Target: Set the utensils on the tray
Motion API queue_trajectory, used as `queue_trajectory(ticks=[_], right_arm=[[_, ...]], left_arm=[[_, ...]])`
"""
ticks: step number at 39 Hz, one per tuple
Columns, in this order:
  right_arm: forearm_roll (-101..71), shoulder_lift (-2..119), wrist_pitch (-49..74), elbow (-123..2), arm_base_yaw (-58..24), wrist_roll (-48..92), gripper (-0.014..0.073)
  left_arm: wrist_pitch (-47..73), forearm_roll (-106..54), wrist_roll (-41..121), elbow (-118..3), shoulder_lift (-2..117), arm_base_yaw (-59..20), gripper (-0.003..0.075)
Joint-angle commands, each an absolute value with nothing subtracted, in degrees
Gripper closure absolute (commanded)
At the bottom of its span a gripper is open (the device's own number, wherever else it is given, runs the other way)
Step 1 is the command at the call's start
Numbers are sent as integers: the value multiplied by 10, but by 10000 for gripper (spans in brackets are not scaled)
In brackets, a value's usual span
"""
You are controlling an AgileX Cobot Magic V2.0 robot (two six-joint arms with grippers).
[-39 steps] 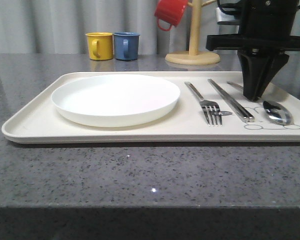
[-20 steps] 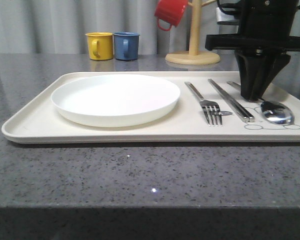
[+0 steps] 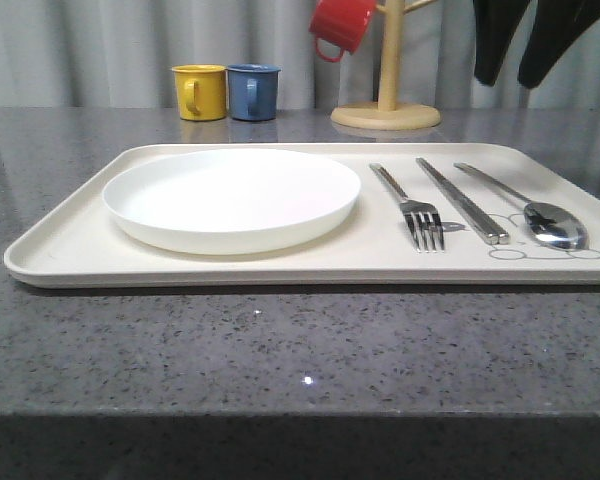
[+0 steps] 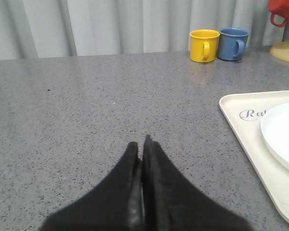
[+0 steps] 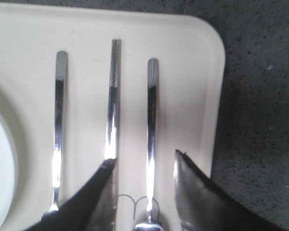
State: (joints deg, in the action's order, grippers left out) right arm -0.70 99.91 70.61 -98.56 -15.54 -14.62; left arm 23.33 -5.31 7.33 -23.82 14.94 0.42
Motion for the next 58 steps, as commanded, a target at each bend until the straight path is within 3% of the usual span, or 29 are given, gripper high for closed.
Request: queue_trajectory(ticks=[1,8,16,25,37,49,58], right_arm=[[16,951,766,-1007,-155,-135,441],[49,921,766,-1007,-155,-112,723],[61,861,763,-976,-155,-99,707],[65,719,689,-817,-155,-99,707],[78,514,531,-573,-155,-87,707],[89,245,288,-329,-155,-75,707],[91,112,195,-228,-155,-75,707]], left_arm=[[187,-55,73,-253,155,1,739],[187,-55,73,-253,155,1,739],[187,-55,73,-253,155,1,739],[187,-55,73,-253,155,1,739],[187,-55,73,-253,155,1,739],[187,-55,73,-253,155,1,739],[187,-55,73,-253,155,1,739]])
